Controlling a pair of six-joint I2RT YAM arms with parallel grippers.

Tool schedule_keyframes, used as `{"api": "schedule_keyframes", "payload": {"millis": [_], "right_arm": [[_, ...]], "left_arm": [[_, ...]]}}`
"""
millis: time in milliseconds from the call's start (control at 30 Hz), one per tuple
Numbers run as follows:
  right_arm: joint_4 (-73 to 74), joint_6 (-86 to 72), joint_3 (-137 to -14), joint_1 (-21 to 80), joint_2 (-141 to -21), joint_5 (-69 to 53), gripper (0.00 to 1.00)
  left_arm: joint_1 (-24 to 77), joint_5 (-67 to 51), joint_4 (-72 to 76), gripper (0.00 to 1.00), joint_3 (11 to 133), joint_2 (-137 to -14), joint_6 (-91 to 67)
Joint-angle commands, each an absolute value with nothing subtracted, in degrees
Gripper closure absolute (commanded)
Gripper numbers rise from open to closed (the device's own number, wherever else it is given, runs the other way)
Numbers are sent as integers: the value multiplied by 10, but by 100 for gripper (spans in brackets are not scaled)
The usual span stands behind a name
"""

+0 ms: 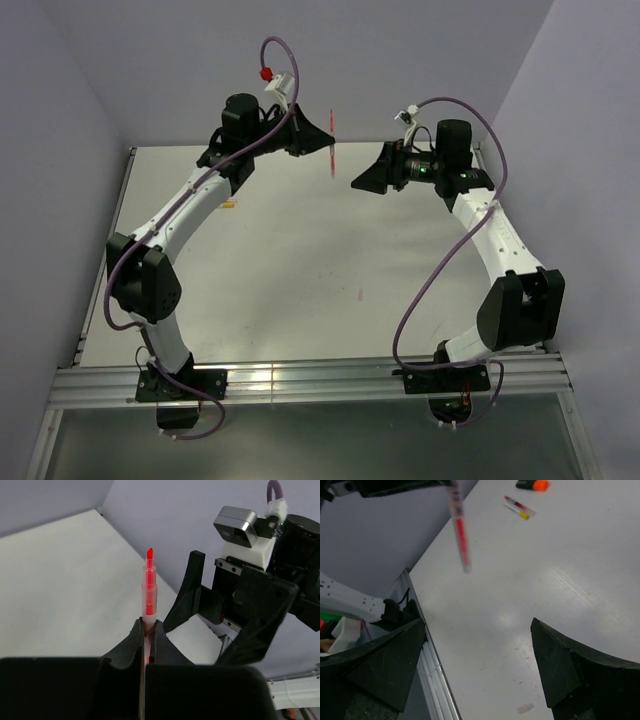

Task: Insert the pens into the pen caps

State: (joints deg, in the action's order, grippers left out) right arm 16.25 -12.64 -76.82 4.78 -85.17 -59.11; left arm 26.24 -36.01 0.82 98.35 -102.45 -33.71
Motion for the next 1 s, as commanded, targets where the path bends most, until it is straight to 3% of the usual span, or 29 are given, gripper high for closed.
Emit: {"api": "schedule_keyframes", "payload": {"millis": [0,400,533,767,967], "right_arm": [[108,-168,-784,72,-844,-616,6],[61,-243,-801,97,-901,-587,12],[48,-247,-796,97,-903,-591,23],[35,-253,-785,99,-897,-606,49],[34,-245,-748,101,-882,-611,46]], "left_arm": [[279,-378,62,100,980,-1046,-418],[303,-403,144,100,945,-1060,-515],[309,-403,154,100,927,-1051,-518],[328,-403,171,100,902,-1040,-524],[334,-399,188,100,898,-1038,-534]]}}
